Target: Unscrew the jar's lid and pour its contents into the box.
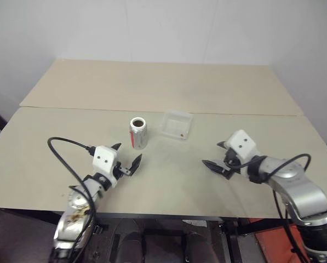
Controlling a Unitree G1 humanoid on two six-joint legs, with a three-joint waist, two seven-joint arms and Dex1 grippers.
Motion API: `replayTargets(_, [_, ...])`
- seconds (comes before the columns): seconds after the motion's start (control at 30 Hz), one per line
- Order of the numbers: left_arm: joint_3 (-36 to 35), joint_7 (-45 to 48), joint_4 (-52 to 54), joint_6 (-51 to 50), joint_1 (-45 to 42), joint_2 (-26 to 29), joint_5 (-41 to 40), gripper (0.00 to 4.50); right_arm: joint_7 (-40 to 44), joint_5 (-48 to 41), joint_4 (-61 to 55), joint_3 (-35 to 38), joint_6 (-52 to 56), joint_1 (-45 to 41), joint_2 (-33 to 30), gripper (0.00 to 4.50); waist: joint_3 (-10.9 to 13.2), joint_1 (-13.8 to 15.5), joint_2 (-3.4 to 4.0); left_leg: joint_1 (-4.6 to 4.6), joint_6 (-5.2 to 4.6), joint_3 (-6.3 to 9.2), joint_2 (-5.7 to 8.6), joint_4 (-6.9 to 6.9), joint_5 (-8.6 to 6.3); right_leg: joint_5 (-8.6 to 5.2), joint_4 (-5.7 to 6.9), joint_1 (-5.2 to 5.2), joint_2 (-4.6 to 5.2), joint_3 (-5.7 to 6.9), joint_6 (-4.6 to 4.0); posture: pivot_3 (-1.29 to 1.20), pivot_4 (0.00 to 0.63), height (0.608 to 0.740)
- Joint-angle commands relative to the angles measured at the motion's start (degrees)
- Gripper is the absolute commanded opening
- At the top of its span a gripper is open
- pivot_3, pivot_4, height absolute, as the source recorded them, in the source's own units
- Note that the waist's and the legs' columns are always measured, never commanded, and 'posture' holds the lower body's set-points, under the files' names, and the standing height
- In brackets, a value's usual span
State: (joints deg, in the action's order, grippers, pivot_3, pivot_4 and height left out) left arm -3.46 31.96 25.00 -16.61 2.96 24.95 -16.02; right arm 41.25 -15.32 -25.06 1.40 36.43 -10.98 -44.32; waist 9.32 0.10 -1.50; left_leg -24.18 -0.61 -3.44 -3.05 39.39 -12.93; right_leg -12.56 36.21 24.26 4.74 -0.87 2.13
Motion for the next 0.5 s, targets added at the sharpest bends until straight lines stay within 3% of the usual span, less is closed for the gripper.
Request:
replayTargets(0.03, [-5.32, 10.54, 5.63, -0.36, 2.94, 7.34, -7.63, 4.48, 8.72, -3.58, -0.35, 7.54, -8.67, 3.61, -4.19, 4.50, 0.00, -0.02, 0.00, 0.03, 0.00, -0.04, 0.00, -0.07, 0.00, -0.06, -0.05, -0.01, 0.01, -0.01, -0.10, 0.00, 0.150, 0.740])
replayTargets(0.27, [-14.71, 20.43, 3.35, -0.66, 7.85, 16.47, -14.88, 4.48, 22.99, -7.57, 4.03, 16.94, -19.78, 10.05, -10.93, 4.50, 0.02, -0.02, 0.01, 0.10, 0.00, -0.10, -0.01, -0.21, 0.00, -0.34, -0.16, -0.03, 0.01, -0.03, 0.01, 0.00, 0.150, 0.740])
replayTargets(0.5, [-20.64, 24.46, 0.77, -2.73, 7.57, 21.41, -18.74, 4.48, 24.66, -7.66, 5.41, 19.80, -22.21, 11.13, -11.85, 4.50, 0.02, 0.00, 0.01, 0.19, 0.00, -0.11, -0.02, -0.27, 0.00, -0.43, -0.14, -0.05, 0.01, -0.04, -0.04, 0.00, 0.150, 0.740])
